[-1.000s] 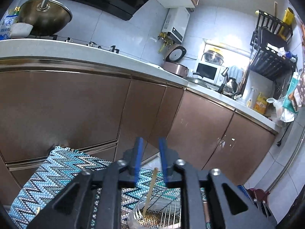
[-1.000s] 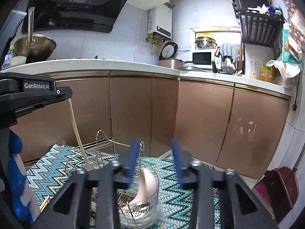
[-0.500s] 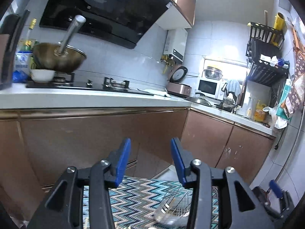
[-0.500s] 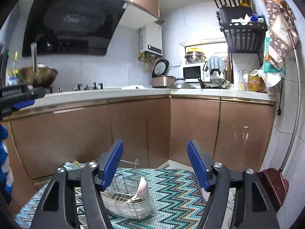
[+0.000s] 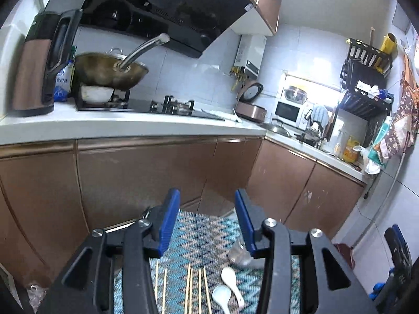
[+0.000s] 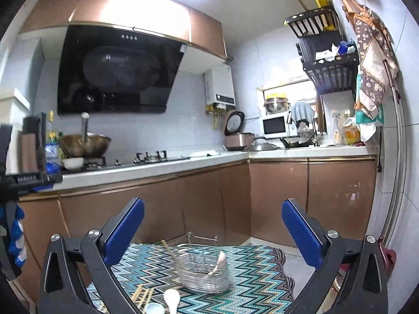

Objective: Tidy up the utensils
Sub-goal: 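Pull both open grippers back from the holder toward the utensils, then close the right gripper on the light blue spoon while the left gripper grasps a chopstick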

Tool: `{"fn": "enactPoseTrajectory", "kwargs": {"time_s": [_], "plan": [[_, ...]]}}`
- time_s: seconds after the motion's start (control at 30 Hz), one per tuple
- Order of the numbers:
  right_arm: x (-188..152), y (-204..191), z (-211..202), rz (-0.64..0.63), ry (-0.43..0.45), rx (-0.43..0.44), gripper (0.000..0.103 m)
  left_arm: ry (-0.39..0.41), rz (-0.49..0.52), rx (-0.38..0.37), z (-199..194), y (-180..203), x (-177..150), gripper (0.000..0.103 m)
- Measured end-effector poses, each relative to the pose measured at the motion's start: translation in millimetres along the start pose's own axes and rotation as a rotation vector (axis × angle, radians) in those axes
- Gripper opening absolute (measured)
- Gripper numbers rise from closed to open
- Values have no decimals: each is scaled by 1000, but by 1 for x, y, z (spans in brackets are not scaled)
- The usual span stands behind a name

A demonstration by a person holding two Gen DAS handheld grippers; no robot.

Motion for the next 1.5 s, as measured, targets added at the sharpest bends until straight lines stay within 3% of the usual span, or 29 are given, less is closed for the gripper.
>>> {"fn": "enactPoseTrajectory", "kwargs": {"time_s": [0.2, 0.47, 0.7, 0.83, 0.9, 1.07, 1.23, 1.43, 1.5], "plan": [[-8, -6, -7, 1, -62, 22, 103, -112, 10, -56, -1, -13, -24, 41], [-58, 1, 16, 10, -249, 41, 101, -293, -9, -114, 43, -17, -79, 41], [-139, -10, 60, 35, -535, 182, 60, -472, -41, -154, 100, -20, -129, 41], [-191, -21, 84, 60, -695, 272, 44, -581, -69, -185, 137, -19, -154, 35], [-218, -26, 95, 64, -769, 302, 40, -636, -79, -191, 157, -19, -169, 33], [-269, -34, 117, 71, -892, 341, 37, -768, -98, -205, 204, -14, -207, 30], [-306, -33, 140, 72, -977, 367, 36, -847, -99, -204, 246, -8, -228, 30], [-333, -32, 158, 76, -1041, 397, 36, -926, -78, -194, 282, 2, -249, 30], [-338, -32, 162, 86, -1057, 410, 34, -957, -68, -183, 290, 4, -259, 25]]}}
Point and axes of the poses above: each gripper's, at about its wrist camera, not at the fingertips, and z roughly the way its jaws point, y to its right, x to its top, the point moved 8 cm from there along z, roughly the way its jaws point, and after that the axes turned 10 degrees about z, right-handed, at the moved point
